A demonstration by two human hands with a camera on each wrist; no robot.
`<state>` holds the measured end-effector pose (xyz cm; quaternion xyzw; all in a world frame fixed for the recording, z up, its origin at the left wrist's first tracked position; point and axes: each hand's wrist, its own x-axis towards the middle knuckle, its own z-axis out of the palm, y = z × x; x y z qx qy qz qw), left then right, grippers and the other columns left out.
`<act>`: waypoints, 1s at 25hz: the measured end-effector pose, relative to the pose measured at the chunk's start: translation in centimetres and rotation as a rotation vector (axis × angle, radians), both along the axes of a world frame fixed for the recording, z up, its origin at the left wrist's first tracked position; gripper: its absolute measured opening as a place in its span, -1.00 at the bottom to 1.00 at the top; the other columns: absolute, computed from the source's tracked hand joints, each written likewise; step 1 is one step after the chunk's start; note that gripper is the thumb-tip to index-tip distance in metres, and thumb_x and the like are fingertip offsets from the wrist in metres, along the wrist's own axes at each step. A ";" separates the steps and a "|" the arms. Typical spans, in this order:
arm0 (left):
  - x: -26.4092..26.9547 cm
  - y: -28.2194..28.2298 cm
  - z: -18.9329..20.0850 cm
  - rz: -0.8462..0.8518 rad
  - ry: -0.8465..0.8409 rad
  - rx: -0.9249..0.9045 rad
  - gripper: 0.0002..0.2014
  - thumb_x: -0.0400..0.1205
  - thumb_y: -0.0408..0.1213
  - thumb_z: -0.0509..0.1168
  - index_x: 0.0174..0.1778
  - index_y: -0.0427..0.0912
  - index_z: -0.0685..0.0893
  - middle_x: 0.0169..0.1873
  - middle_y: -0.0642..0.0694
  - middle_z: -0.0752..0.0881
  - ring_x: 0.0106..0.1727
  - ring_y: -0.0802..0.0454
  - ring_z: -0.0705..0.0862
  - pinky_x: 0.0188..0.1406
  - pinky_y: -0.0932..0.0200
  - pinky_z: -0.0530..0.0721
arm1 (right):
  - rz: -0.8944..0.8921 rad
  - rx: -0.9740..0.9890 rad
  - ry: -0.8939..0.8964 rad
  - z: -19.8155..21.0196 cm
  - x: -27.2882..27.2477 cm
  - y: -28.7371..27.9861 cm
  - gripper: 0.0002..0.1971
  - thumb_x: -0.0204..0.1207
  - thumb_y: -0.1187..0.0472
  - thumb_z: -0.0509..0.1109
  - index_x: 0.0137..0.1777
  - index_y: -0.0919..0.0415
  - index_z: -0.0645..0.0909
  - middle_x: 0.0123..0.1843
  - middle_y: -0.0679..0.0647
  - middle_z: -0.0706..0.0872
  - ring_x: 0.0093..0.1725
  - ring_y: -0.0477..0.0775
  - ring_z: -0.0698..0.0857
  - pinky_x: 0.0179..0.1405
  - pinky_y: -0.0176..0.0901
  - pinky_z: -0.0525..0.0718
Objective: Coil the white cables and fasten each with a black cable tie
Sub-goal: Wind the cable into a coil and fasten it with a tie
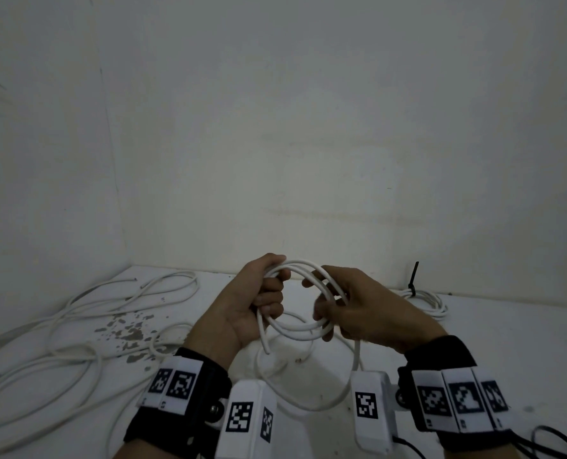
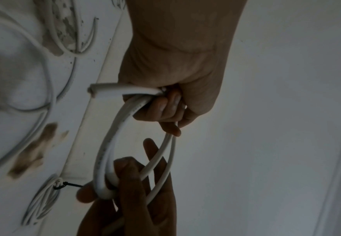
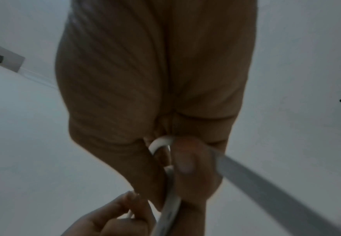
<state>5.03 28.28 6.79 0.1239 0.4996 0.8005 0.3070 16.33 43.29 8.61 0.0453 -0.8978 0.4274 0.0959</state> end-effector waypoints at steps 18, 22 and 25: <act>0.3 -0.2 0.6 -0.013 -0.013 0.081 -0.59 0.72 -0.12 0.14 -0.49 -0.05 0.35 -0.73 0.11 0.14 -0.81 0.21 0.09 -0.80 0.38 0.03 | -0.321 -0.296 0.393 -1.9 -1.8 2.2 -0.93 0.57 0.31 0.49 -0.03 0.14 0.77 -0.22 0.09 0.80 -0.26 0.11 0.78 -0.20 -0.01 0.77; 0.5 0.5 0.1 0.063 0.066 0.023 -0.60 0.74 -0.10 0.14 -0.45 -0.04 0.34 -0.69 0.11 0.13 -0.76 0.21 0.07 -0.77 0.36 0.02 | -0.305 -0.353 0.131 -1.5 -2.0 0.6 -0.65 0.74 -0.02 0.25 -0.01 0.15 0.81 -0.15 0.03 0.88 -0.11 0.13 0.84 -0.03 0.12 0.77; 0.6 1.0 -0.4 0.114 0.116 0.002 -0.61 0.75 -0.09 0.14 -0.43 -0.06 0.36 -0.65 0.09 0.13 -0.72 0.19 0.06 -0.74 0.34 0.03 | -0.286 -0.083 -0.081 -0.8 -1.7 0.1 -0.34 0.70 -0.30 0.06 -0.13 0.26 0.74 -0.24 0.02 0.76 -0.21 0.09 0.75 -0.11 -0.01 0.70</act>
